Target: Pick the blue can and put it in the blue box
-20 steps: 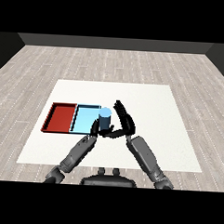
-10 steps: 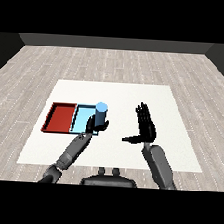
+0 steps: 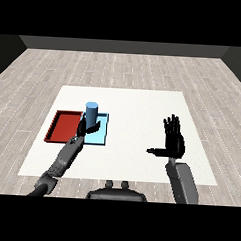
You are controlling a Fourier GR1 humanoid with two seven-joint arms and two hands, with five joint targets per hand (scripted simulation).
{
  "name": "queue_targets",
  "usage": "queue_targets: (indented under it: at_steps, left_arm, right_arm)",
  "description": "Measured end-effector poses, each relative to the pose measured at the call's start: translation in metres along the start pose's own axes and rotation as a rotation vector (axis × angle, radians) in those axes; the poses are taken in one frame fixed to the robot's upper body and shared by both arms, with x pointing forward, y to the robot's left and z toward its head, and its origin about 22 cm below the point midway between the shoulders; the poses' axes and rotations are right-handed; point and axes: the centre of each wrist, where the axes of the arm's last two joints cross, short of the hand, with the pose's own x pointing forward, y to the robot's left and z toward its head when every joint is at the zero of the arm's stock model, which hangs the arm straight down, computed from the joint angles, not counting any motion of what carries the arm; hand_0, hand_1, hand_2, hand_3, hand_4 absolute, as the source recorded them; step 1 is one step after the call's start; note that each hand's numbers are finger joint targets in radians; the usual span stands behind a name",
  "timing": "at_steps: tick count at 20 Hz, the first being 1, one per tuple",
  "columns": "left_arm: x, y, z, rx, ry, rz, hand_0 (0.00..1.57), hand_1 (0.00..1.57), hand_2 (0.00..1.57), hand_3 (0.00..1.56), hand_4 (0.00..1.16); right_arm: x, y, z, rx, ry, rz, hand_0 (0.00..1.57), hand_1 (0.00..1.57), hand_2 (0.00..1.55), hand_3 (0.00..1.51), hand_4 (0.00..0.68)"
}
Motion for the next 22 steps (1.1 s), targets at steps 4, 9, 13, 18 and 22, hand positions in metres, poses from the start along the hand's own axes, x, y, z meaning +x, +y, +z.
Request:
queue_targets:
  at_steps: [4,9,13,18,22]
  left_arm:
    - [-0.01,0.03,-0.014,0.056,0.108,-0.05,1.57,1.57,1.57,1.51,1.06]
    - [-0.02,0.046,-0.027,0.097,0.228,-0.135,1.57,1.57,1.55,1.4,0.99]
    - [-0.027,0.042,-0.03,0.103,0.341,-0.216,1.57,1.57,1.5,1.38,0.99]
    - [-0.036,0.035,-0.026,0.076,0.445,-0.313,1.44,1.44,1.35,0.99,0.86]
    - [-0.038,0.029,-0.025,0.043,0.462,-0.346,1.54,1.54,1.42,0.34,0.84]
  right_arm:
    - [-0.003,-0.004,-0.002,-0.021,0.007,0.016,0.0,0.0,0.0,0.0,0.0]
    - [-0.01,-0.005,-0.002,-0.043,0.024,0.028,0.0,0.0,0.0,0.0,0.0]
    - [-0.024,-0.009,-0.006,-0.064,0.045,0.006,0.0,0.0,0.0,0.0,0.0]
    - [-0.03,-0.014,-0.009,-0.087,0.066,0.015,0.0,0.0,0.0,0.0,0.0]
    - [-0.035,-0.019,-0.011,-0.089,0.072,0.001,0.0,0.0,0.0,0.0,0.0]
